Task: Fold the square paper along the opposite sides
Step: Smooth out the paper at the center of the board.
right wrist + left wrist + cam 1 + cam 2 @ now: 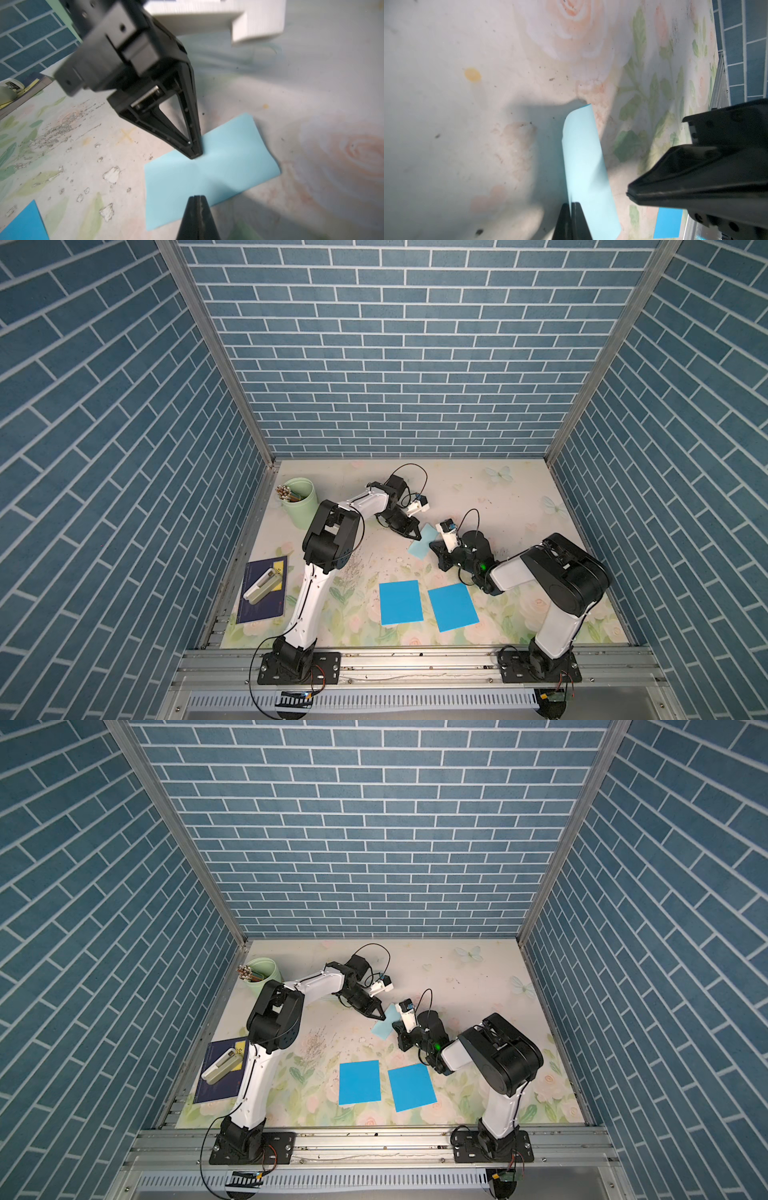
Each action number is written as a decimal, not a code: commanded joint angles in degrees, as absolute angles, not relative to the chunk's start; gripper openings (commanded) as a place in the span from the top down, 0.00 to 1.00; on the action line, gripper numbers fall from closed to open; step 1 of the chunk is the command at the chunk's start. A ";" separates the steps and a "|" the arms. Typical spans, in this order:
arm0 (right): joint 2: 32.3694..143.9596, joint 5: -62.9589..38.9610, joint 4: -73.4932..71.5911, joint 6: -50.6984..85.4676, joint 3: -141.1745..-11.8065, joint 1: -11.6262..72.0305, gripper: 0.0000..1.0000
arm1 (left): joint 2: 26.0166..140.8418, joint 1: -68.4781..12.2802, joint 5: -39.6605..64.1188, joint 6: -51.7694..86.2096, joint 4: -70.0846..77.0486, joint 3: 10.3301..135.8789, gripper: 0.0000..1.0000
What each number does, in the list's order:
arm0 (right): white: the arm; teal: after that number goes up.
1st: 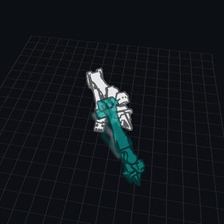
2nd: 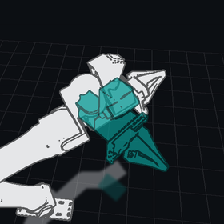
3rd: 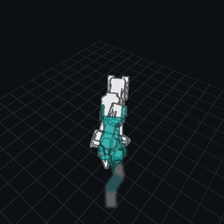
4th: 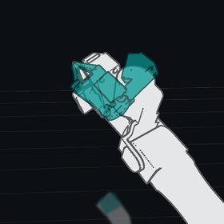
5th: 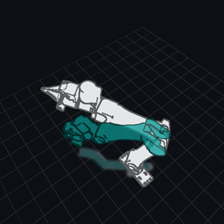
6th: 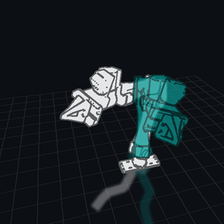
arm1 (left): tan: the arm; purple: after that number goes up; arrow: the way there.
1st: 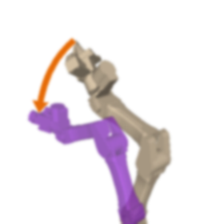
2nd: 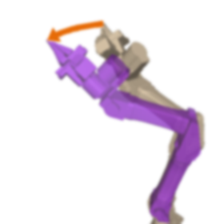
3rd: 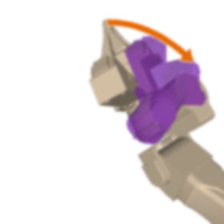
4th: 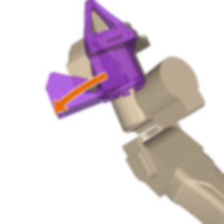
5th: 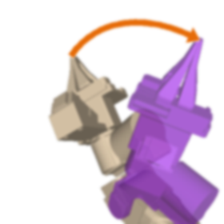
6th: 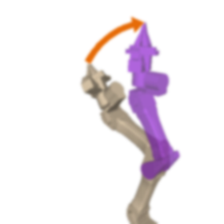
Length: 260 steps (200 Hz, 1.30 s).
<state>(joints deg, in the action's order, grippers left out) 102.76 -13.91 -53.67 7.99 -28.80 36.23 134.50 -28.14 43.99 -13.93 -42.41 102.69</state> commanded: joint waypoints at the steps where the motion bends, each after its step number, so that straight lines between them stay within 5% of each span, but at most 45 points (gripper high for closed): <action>1: 103.72 -12.74 -55.70 2.59 -30.93 36.56 1.00 | 135.77 -28.10 42.67 -15.27 -42.19 102.08 1.00; 260: 109.97 -9.17 -50.81 3.54 -26.75 45.20 1.00 | 135.92 -27.16 40.74 -16.44 -41.22 101.81 1.00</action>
